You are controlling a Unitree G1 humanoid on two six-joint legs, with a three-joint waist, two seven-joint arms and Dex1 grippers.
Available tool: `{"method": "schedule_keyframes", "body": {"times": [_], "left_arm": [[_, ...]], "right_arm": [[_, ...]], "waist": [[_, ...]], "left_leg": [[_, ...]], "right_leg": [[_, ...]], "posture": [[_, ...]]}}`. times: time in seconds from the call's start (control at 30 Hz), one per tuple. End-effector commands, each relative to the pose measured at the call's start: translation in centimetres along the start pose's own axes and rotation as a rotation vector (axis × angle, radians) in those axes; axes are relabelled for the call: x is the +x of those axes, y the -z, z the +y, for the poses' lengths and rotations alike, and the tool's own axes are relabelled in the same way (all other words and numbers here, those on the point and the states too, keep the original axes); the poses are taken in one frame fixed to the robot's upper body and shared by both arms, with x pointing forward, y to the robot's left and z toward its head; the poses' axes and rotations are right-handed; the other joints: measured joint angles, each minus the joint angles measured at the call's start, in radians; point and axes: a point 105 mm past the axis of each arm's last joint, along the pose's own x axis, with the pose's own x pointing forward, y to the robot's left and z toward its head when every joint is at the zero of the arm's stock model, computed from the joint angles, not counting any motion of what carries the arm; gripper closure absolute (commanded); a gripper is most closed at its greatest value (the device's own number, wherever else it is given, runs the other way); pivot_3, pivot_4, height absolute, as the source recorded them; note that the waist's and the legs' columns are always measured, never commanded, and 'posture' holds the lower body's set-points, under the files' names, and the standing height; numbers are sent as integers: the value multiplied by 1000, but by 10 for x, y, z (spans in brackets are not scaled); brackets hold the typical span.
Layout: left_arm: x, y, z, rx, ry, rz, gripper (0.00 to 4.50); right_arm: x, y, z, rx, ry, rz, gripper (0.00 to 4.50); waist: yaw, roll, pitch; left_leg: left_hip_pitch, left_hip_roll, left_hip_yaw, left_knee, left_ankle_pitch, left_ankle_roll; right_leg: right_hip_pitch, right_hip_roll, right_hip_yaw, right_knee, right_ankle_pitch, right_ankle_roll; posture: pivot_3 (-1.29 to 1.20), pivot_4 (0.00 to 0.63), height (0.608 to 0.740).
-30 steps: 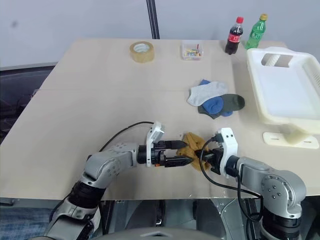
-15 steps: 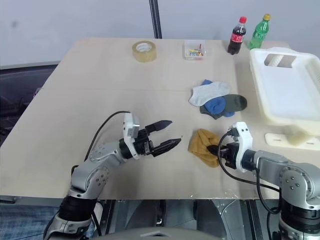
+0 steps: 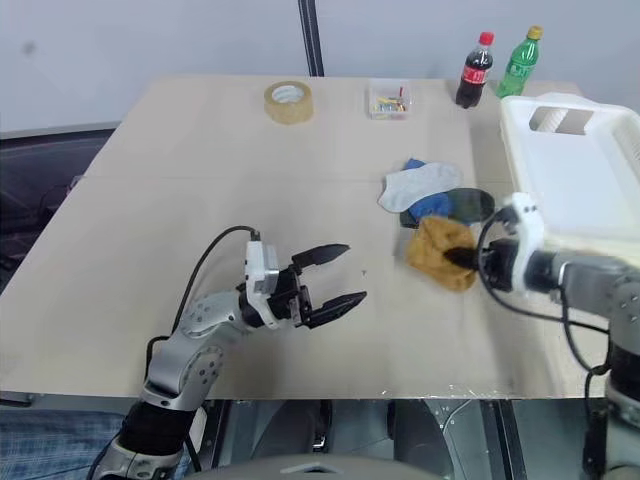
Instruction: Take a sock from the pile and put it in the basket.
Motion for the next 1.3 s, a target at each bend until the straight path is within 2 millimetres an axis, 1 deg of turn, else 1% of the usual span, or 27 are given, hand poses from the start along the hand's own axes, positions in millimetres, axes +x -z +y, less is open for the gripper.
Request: {"method": "schedule_keyframes", "body": {"times": [0.03, 0.13, 0.17, 0.23, 0.27, 0.33, 0.4, 0.5, 0.53, 0.57, 0.6, 0.63, 0.67, 0.7, 0.73, 0.77, 0.83, 0.87, 0.97, 1.07, 1.27, 1.3], "left_arm": [[5, -5, -3, 46, 27, 10, 0], [7, -5, -5, 68, 38, 11, 0], [8, -8, -4, 69, 33, -11, 0], [11, -11, -4, 84, 28, -31, 0], [12, -10, -3, 89, 25, -31, 0], [13, -8, -3, 94, 26, -31, 0], [15, -9, -4, 87, 30, -48, 0], [17, -12, -3, 84, 26, -82, 0], [18, -13, -3, 86, 24, -93, 0], [20, -15, -2, 88, 22, -105, 0], [21, -17, -1, 87, 20, -116, 0], [22, -17, -1, 85, 19, -122, 0], [23, -18, 0, 86, 19, -125, 0], [23, -18, 0, 87, 20, -125, 0], [24, -18, 1, 88, 22, -125, 0], [24, -18, 1, 91, 23, -124, 0], [24, -20, 2, 96, 23, -126, 0], [23, -21, 3, 97, 22, -126, 0], [23, -21, 3, 98, 22, -125, 0], [22, -21, 3, 99, 20, -123, 0], [21, -20, 2, 100, 21, -120, 0], [21, -20, 3, 100, 21, -119, 0]], "right_arm": [[-19, -37, -1, -63, -4, -105, 4455], [-43, -77, -18, -109, 86, -225, 4455], [-53, -90, -28, -112, 133, -270, 4455], [-71, -106, -51, -106, 222, -328, 4455], [-77, -111, -63, -102, 262, -345, 4455], [-86, -113, -86, -123, 358, -337, 4455], [-93, -115, -101, -140, 398, -334, 4455], [-107, -121, -132, -127, 504, -360, 4455], [-109, -120, -140, -117, 525, -359, 3789], [-107, -116, -146, -125, 541, -324, 3606], [-103, -104, -155, -170, 563, -241, 3286], [-100, -95, -160, -206, 572, -176, 2668], [-99, -85, -167, -257, 593, -103, 2349], [-102, -77, -178, -307, 664, -55, 1760], [-105, -74, -186, -339, 711, -31, 1274], [-109, -76, -190, -359, 752, -45, 598], [-116, -85, -195, -459, 832, -73, 19], [-118, -88, -197, -510, 865, -73, 19], [-117, -90, -194, -640, 855, -47, 19], [-116, -112, -178, -711, 804, -198, 19], [-111, -136, -145, -745, 634, -356, 19], [-109, -140, -135, -737, 572, -394, 19]], "waist": [[-1, 1, 0], [-1, 3, 2], [-1, 3, 2], [3, 3, 2], [5, 3, 2], [7, 3, 2], [2, 3, 2], [-6, 5, 4], [-6, 7, 5], [-6, 7, 5], [-5, 7, 5], [-4, 7, 5], [-3, 7, 5], [-2, 7, 5], [0, 8, 5], [0, 8, 5], [-1, 8, 5], [-2, 9, 5], [-3, 8, 5], [-4, 9, 5], [-3, 9, 5], [-2, 9, 5]], "left_leg": [[0, 0, 0, 0, 0, 0], [0, 0, 1, 0, 0, 0], [0, 0, 2, 0, 0, 0], [0, 0, 2, 0, 0, 0], [0, 0, 2, 0, 0, 0], [-1, 0, 2, 0, 0, 0], [-1, 0, 3, 0, 0, 1], [0, 1, 9, 0, -1, 1], [0, 1, 11, 0, -1, 2], [0, 1, 13, 0, -1, 2], [0, 1, 15, -1, -1, 2], [0, 1, 16, -1, -1, 2], [0, 1, 17, -1, -1, 2], [-1, 2, 17, -1, -1, 2], [-1, 1, 18, -1, -1, 2], [-2, 1, 19, -1, -1, 2], [-2, 1, 19, -1, -1, 2], [-2, 1, 18, 0, -1, 2], [-1, 1, 18, 0, -1, 2], [0, 1, 19, 0, -1, 2], [0, 1, 18, 0, -1, 2], [0, 1, 18, 0, -1, 2]], "right_leg": [[0, 0, 0, 0, 0, 0], [0, 0, 1, 0, 0, 0], [0, -1, 1, 0, 0, 0], [0, -1, 1, 0, 0, 0], [0, -1, 1, -1, 0, 0], [0, -1, 0, -2, 0, 0], [0, -1, 1, -3, 0, 0], [-2, -1, 6, -2, 0, 0], [-3, -1, 8, -1, 0, 1], [-4, -1, 10, -1, 0, 1], [-6, 0, 10, 0, 0, 1], [-6, 0, 10, 0, 0, 1], [-6, 1, 10, 0, 0, 0], [-6, 1, 10, 0, 0, 0], [-7, 1, 10, 0, 0, 0], [-7, 0, 11, 0, 0, 1], [-8, 0, 12, 0, 0, 1], [-8, 0, 13, 0, 0, 1], [-8, 0, 14, 0, 1, 1], [-8, 0, 15, 1, 1, 1], [-8, 0, 15, 2, 1, 1], [-8, 0, 15, 2, 1, 1]], "posture": [[0, 150, 740], [0, 150, 740], [0, 150, 740], [0, 150, 740], [0, 150, 740], [0, 150, 740], [0, 150, 740], [0, 150, 740], [0, 150, 740], [0, 150, 740], [0, 150, 740], [0, 150, 740], [0, 150, 740], [0, 150, 740], [0, 150, 740], [0, 150, 740], [0, 150, 740], [0, 150, 740], [0, 150, 740], [0, 150, 740], [0, 150, 740], [0, 150, 740]]}}
